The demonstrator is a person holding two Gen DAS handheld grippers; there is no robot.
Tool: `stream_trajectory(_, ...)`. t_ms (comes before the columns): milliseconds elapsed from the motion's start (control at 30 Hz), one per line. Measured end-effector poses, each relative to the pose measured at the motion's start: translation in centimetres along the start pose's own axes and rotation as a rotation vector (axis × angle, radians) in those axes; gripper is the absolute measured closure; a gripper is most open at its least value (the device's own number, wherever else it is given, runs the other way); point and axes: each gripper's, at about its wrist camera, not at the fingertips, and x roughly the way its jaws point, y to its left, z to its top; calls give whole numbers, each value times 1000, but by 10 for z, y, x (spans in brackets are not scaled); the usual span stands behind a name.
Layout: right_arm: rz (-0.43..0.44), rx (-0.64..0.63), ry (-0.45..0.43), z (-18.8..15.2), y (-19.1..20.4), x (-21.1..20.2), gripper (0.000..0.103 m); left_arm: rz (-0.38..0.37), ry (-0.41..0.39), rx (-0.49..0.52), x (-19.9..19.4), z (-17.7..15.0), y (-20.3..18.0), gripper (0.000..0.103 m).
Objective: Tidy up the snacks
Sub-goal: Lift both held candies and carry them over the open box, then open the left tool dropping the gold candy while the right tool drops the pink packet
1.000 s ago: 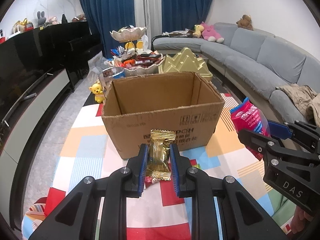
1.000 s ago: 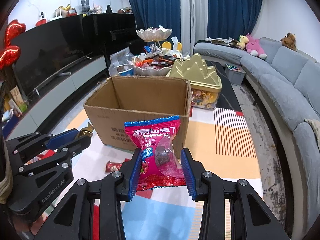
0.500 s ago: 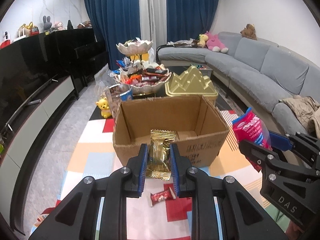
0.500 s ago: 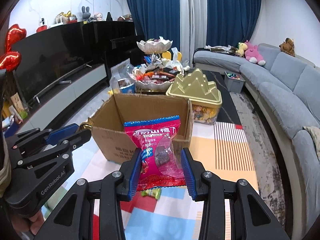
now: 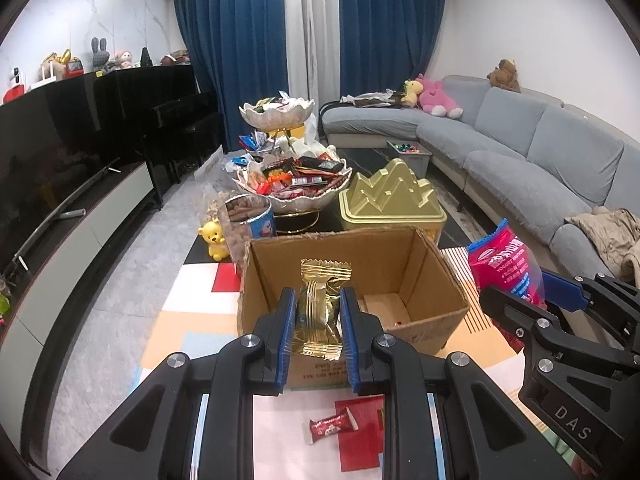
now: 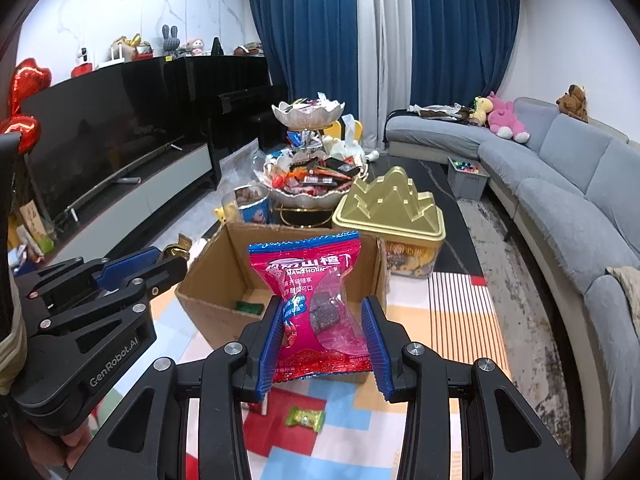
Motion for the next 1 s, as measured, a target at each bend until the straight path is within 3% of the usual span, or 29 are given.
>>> stream_trajectory(1000,-13,11,21,46,-4,68,63,5,29,-38,73,43,23,80)
